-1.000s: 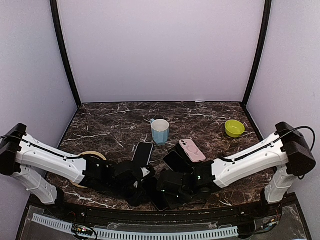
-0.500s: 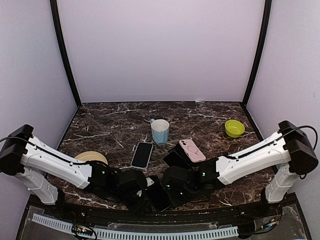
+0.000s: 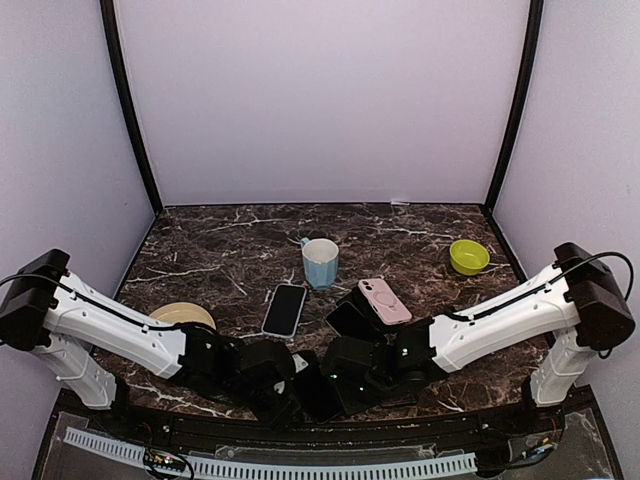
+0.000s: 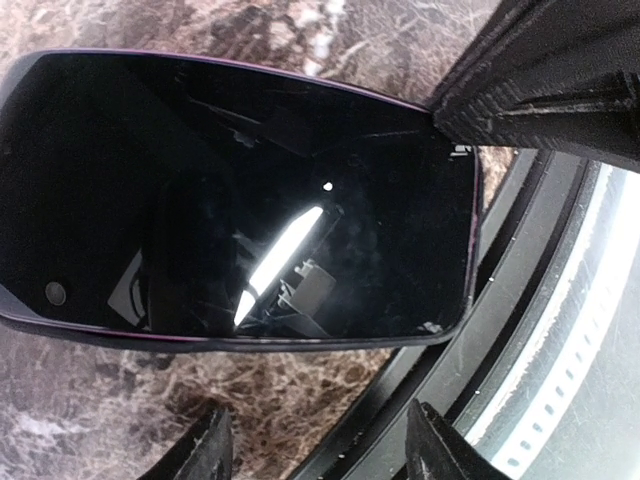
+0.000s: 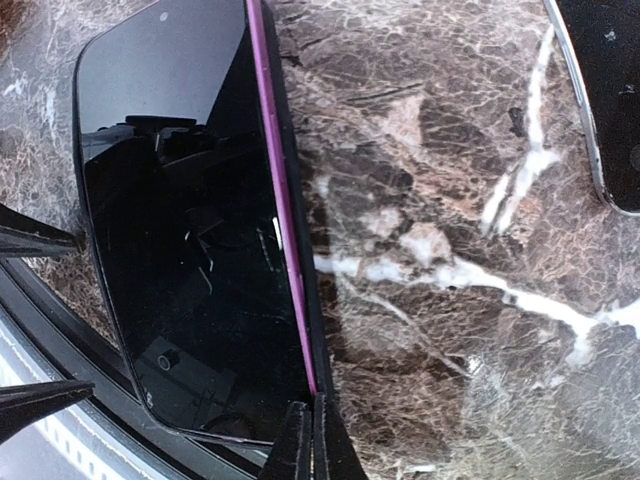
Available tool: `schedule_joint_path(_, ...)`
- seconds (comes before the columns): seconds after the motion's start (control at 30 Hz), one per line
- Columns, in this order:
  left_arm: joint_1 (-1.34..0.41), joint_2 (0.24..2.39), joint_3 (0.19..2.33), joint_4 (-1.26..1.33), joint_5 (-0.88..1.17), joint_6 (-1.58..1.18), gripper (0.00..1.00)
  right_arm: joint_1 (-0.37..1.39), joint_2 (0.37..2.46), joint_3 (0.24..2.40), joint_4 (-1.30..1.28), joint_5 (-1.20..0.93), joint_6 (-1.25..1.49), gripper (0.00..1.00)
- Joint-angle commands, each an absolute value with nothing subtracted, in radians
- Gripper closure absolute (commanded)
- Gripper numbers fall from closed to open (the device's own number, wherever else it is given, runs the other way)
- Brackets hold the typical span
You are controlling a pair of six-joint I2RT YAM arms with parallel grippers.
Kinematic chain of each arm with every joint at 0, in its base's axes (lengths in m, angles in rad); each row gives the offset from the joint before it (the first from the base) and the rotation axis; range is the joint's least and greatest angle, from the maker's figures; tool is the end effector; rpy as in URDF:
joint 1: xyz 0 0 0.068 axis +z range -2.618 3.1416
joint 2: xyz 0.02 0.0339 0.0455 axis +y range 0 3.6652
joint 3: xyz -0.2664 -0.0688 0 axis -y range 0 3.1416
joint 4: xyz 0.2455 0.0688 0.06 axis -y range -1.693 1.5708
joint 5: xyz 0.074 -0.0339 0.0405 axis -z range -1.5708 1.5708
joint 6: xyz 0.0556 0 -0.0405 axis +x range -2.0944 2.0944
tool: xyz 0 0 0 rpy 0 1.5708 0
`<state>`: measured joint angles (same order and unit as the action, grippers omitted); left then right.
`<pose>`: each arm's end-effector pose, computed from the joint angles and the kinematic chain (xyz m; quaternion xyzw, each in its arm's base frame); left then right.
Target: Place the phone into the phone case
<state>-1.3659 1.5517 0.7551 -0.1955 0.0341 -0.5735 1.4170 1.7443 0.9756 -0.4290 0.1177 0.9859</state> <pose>0.0592 -0.2944 0.1378 0.3743 0.8822 -0.2445 0.1479 0.0572 0.3264 0.1280 -0.1992 0.9606 0.1518 0.1207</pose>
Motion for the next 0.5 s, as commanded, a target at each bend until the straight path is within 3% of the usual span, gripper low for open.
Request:
schedule_joint_path(0.0,-1.362,1.503,0.759,-0.244,-0.029,-0.582,0.39,1.449,1.959,0.892,-0.432,-0.021,0.999,0.97)
schedule_joint_path(0.13,-1.349,1.46,0.747,-0.269,-0.061,-0.602,0.38,1.424,1.991,0.975,-0.551,0.018,0.93,0.94)
schedule_joint_path(0.2,-1.329,1.403,0.732,-0.286,-0.079,-0.626,0.37,1.419,1.976,1.023,-0.578,0.036,0.911,0.87)
schedule_joint_path(0.3,-1.301,1.325,0.716,-0.326,-0.126,-0.66,0.36,1.419,1.905,1.121,-0.64,0.088,0.873,0.61)
schedule_joint_path(0.37,-1.281,1.272,0.713,-0.363,-0.156,-0.677,0.35,1.417,1.842,1.2,-0.669,0.13,0.848,0.38)
schedule_joint_path(0.47,-1.24,1.205,0.727,-0.429,-0.184,-0.689,0.34,1.415,1.797,1.293,-0.689,0.177,0.827,0.19)
